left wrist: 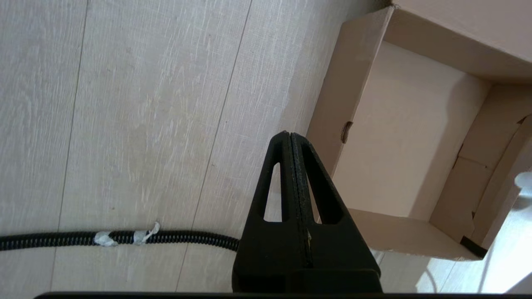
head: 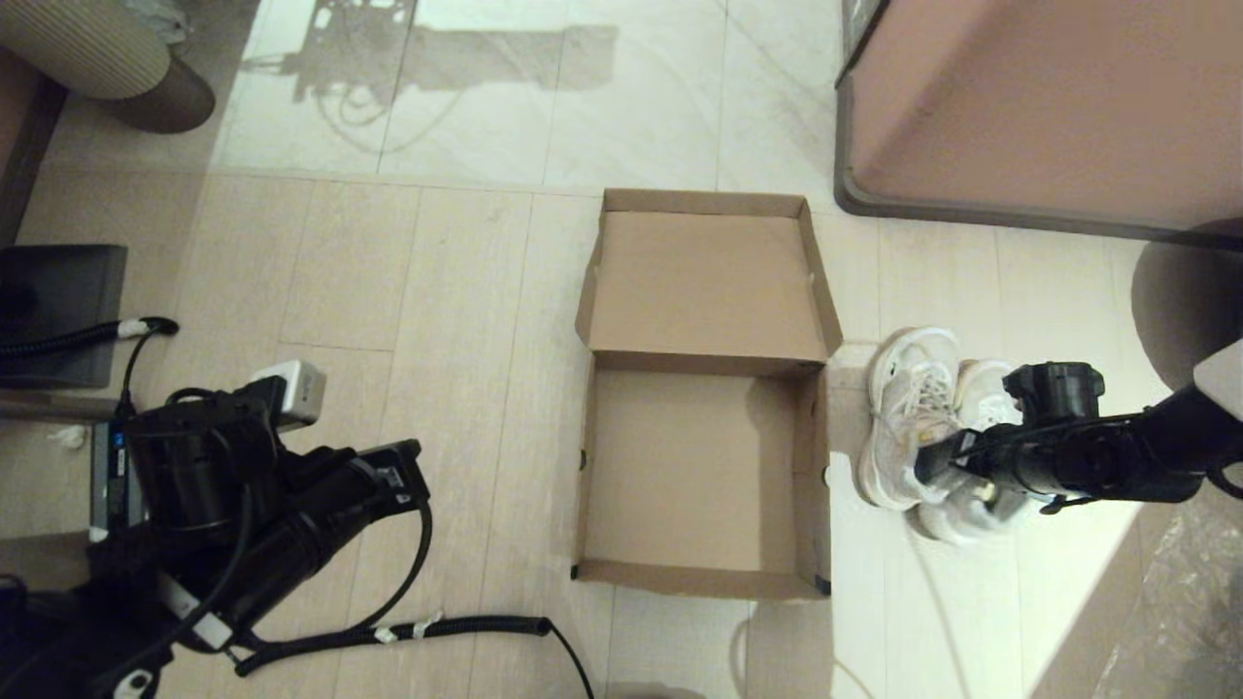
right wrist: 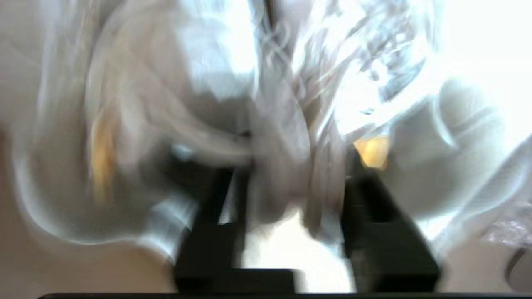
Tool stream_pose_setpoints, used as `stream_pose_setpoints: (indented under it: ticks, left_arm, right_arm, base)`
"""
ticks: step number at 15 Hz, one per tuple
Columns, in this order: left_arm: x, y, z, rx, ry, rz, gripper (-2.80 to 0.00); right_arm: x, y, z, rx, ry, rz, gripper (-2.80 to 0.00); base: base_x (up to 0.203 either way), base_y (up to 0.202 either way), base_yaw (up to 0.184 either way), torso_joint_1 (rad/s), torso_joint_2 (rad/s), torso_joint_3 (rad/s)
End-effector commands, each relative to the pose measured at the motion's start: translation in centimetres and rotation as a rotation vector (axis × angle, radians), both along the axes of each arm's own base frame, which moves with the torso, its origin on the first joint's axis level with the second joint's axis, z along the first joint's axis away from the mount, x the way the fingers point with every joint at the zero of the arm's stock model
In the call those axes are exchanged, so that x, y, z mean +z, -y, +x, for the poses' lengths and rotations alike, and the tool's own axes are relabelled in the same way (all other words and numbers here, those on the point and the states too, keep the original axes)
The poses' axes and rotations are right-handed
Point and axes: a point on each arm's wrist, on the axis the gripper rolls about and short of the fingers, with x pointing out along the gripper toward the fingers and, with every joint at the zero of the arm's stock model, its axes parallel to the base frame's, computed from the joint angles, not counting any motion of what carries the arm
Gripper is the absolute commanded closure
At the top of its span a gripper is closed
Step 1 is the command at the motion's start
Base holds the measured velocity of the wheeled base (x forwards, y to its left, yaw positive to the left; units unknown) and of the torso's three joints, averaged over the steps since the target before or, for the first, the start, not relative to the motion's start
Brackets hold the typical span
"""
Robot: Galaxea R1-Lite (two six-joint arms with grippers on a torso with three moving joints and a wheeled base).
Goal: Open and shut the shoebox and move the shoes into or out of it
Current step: Put the shoes out of the shoe box
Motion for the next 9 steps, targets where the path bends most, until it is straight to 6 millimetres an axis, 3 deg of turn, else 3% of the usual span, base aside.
stream_pose_setpoints:
  ticks: [1, 4, 7, 9]
  left_arm:
    - [-0.2, 0.1, 0.2, 0.001, -0.005, 0.001, 0.00]
    - [-0.2, 0.2, 0.5, 0.001, -0.003, 0.002, 0.00]
    - [-0.3, 0.2, 0.4, 0.001, -0.009, 0.002, 0.00]
    - [-0.3, 0.3, 0.7, -0.003, -0.007, 0.002, 0.00]
  right_arm:
    - [-1.8, 0.1, 0.3, -0.002, -0.034, 0.005, -2.80]
    - [-1.3, 0.3, 0.0, -0.003, -0.030, -0.001, -2.80]
    - [3.0, -0.6, -1.6, 0.015, 0.053, -0.014, -2.80]
    - [2.7, -0.9, -2.5, 0.007, 0.028, -0.012, -2.80]
  base:
    - [0.000, 0.000, 0.000, 0.000, 0.00, 0.000]
    - [0.000, 0.000, 0.000, 0.000, 0.00, 0.000]
    - [0.000, 0.000, 0.000, 0.000, 0.00, 0.000]
    - [0.000, 0.000, 0.000, 0.000, 0.00, 0.000]
